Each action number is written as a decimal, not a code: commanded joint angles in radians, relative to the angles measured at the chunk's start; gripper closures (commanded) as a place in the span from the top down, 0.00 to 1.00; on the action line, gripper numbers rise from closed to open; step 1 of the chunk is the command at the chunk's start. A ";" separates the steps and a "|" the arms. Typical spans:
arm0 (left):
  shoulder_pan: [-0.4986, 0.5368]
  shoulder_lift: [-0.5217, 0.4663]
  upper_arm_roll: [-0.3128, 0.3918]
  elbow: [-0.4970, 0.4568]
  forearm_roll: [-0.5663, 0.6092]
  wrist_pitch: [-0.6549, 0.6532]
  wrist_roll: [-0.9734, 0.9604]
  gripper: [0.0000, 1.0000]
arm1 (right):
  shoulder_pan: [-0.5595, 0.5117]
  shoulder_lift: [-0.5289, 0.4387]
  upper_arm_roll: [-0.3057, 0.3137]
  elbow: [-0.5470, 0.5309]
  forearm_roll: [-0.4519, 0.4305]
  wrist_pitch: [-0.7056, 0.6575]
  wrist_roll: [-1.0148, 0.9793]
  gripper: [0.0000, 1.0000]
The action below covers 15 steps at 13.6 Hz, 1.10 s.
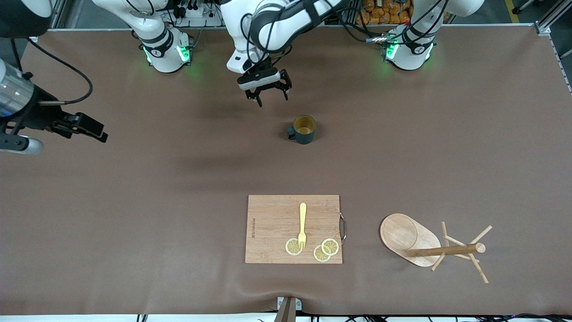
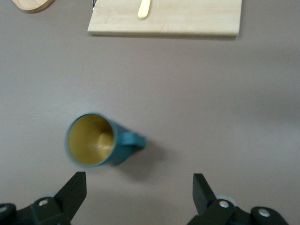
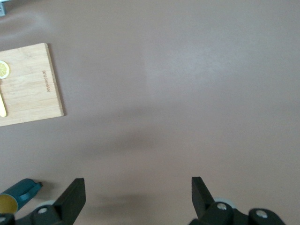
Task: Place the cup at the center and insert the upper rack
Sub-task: 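Move the left gripper over the teal mug and lower it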
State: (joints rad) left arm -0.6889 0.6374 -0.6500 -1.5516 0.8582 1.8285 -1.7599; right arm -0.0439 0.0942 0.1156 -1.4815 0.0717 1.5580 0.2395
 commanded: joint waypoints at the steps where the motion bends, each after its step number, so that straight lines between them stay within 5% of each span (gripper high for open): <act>1: -0.030 0.083 0.006 0.039 0.131 0.017 -0.125 1.00 | 0.021 -0.005 -0.014 0.003 -0.021 -0.010 -0.008 1.00; 8: -0.098 0.188 0.044 0.038 0.367 0.017 -0.403 1.00 | 0.006 0.008 -0.022 0.038 -0.030 -0.004 -0.043 1.00; 12: -0.217 0.199 0.189 0.038 0.367 0.017 -0.481 1.00 | 0.009 0.002 -0.031 0.067 -0.027 -0.018 -0.040 1.00; 15: -0.261 0.217 0.227 0.036 0.366 -0.003 -0.509 1.00 | 0.027 -0.014 -0.073 0.072 -0.015 -0.062 -0.039 1.00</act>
State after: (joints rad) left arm -0.9161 0.8337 -0.4483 -1.5396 1.2046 1.8461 -2.2458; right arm -0.0396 0.0895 0.0685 -1.4255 0.0526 1.5192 0.2040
